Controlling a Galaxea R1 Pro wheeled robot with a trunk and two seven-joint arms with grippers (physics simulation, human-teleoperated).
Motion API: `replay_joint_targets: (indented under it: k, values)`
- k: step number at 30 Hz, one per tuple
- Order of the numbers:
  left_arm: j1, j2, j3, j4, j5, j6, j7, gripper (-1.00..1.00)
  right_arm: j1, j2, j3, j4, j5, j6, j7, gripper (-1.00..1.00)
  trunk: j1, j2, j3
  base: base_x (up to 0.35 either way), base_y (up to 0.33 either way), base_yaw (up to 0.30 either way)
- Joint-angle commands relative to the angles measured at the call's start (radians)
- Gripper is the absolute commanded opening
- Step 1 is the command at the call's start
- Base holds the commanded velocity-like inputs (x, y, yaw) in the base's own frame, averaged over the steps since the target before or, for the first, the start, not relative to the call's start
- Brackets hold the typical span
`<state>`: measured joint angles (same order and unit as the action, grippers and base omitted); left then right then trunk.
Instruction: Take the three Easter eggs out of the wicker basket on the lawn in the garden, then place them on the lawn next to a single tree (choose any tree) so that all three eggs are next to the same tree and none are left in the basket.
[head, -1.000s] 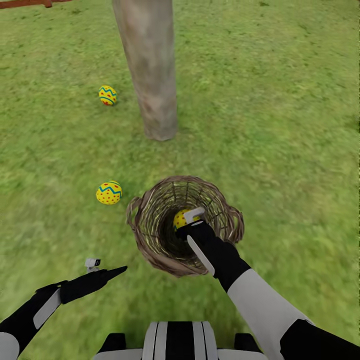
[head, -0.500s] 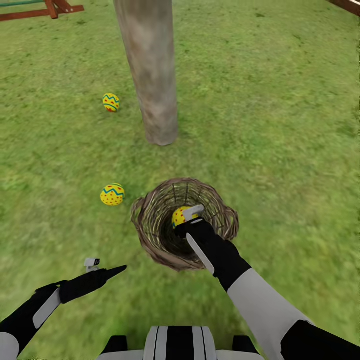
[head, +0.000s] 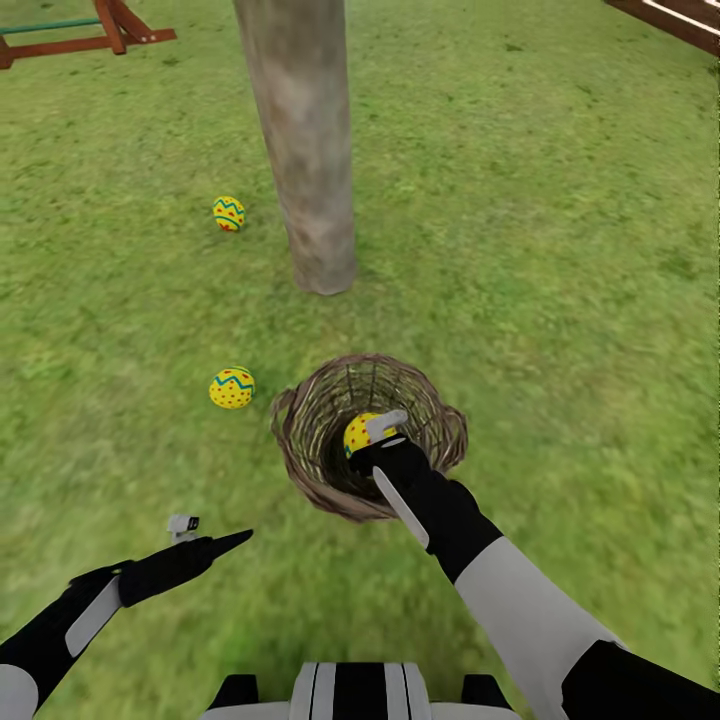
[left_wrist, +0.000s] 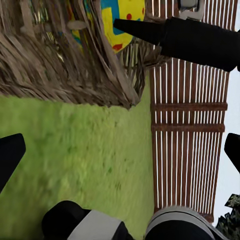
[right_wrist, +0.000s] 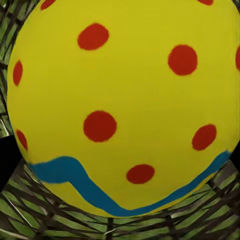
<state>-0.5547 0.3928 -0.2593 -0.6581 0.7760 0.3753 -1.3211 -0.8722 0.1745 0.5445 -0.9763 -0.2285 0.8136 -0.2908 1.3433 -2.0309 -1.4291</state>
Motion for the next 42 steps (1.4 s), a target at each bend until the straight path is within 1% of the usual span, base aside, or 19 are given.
replay_joint_targets:
  k: [1, 4, 6, 8, 11, 14, 19, 21, 23, 25, 26, 29, 30, 32, 40, 41, 42]
  values:
    - [-0.001, 0.001, -0.006, 0.0, 0.009, 0.01, -0.001, 1.0, -0.001, 0.0, 0.002, -0.001, -0.011, 0.002, -0.01, -1.0, -0.004, 0.007, 0.004, -0.007, 0.0, 0.0]
    - [-0.001, 0.001, -0.006, 0.0, 0.009, 0.01, -0.001, 1.0, -0.001, 0.0, 0.002, -0.003, -0.011, 0.002, -0.01, -1.0, -0.016, 0.028, 0.019, -0.001, 0.0, 0.0]
    - [-0.001, 0.001, -0.006, 0.0, 0.01, 0.01, -0.001, 1.0, -0.001, 0.0, 0.002, -0.029, -0.011, 0.004, -0.01, -1.0, -0.023, 0.042, 0.028, 0.0, 0.0, 0.0]
    - [-0.001, 0.002, -0.006, 0.0, 0.011, 0.01, -0.001, 1.0, -0.001, 0.0, 0.0, -0.037, -0.011, 0.005, -0.01, -1.0, -0.031, 0.056, 0.038, 0.0, 0.0, 0.0]
    - [-0.001, 0.001, -0.006, 0.0, 0.01, 0.011, -0.001, 1.0, -0.001, 0.0, -0.001, -0.047, -0.012, 0.064, -0.01, -1.0, -0.042, 0.077, 0.052, 0.0, 0.0, 0.0]
    - [-0.001, 0.001, -0.006, 0.0, 0.01, 0.011, -0.001, 1.0, -0.001, 0.0, -0.003, -0.099, -0.013, 0.129, -0.01, -1.0, -0.054, 0.098, 0.066, 0.0, 0.0, 0.0]
    - [-0.001, 0.0, -0.006, 0.0, 0.01, 0.011, -0.001, 1.0, -0.001, 0.0, -0.003, -0.203, -0.015, 0.212, -0.01, -1.0, -0.073, 0.133, 0.089, 0.0, 0.0, 0.0]
    - [-0.001, 0.0, -0.006, 0.0, 0.01, 0.011, -0.001, 1.0, -0.001, 0.0, -0.004, -0.212, -0.015, 0.234, -0.01, -1.0, -0.081, 0.147, 0.097, 0.0, 0.0, 0.0]
    - [-0.001, 0.0, -0.006, 0.0, 0.009, 0.011, -0.001, 1.0, -0.001, 0.0, -0.004, -0.214, -0.016, 0.234, -0.01, -1.0, -0.088, 0.161, 0.105, 0.0, 0.0, 0.0]
    - [-0.001, 0.001, -0.006, 0.0, 0.009, 0.011, -0.001, 1.0, -0.001, 0.0, -0.005, -0.245, -0.017, 0.234, -0.01, -1.0, -0.096, 0.175, 0.112, 0.0, 0.0, 0.0]
    - [-0.001, 0.001, -0.006, 0.0, 0.009, 0.011, -0.001, 1.0, -0.001, 0.0, -0.005, -0.252, -0.022, 0.234, -0.01, -1.0, -0.1, 0.182, 0.115, 0.0, 0.0, 0.0]
    - [-0.001, 0.001, -0.006, 0.0, 0.01, 0.011, -0.001, 1.0, -0.001, 0.0, -0.003, -0.26, -0.102, 0.234, -0.011, -1.0, -0.111, 0.203, 0.126, 0.0, 0.0, 0.0]
    - [-0.001, 0.002, -0.005, 0.0, 0.011, 0.011, -0.001, 1.0, -0.001, 0.0, -0.003, -0.262, -0.115, 0.234, -0.011, -1.0, -0.115, 0.21, 0.129, 0.0, 0.0, 0.0]
    - [-0.001, 0.002, -0.005, 0.0, 0.011, 0.011, -0.001, 1.0, -0.001, 0.0, -0.003, -0.268, -0.123, 0.234, -0.011, -1.0, -0.123, 0.224, 0.135, 0.0, 0.0, 0.0]
    - [-0.001, 0.003, -0.005, 0.0, 0.011, 0.011, -0.003, 1.0, -0.001, 0.0, -0.002, -0.351, -0.128, 0.234, -0.011, -1.0, -0.154, 0.28, 0.16, 0.0, 0.0, 0.0]
    - [-0.001, 0.004, -0.006, 0.0, 0.011, 0.011, -0.003, 1.0, -0.001, 0.0, -0.002, -0.381, -0.149, 0.234, -0.011, -1.0, -0.157, 0.287, 0.163, 0.0, 0.0, 0.0]
    - [-0.001, 0.007, -0.006, 0.0, 0.011, 0.011, -0.003, 1.0, -0.001, 0.0, -0.002, -0.401, -0.191, 0.234, -0.011, -1.0, -0.161, 0.294, 0.166, 0.0, 0.0, 0.0]
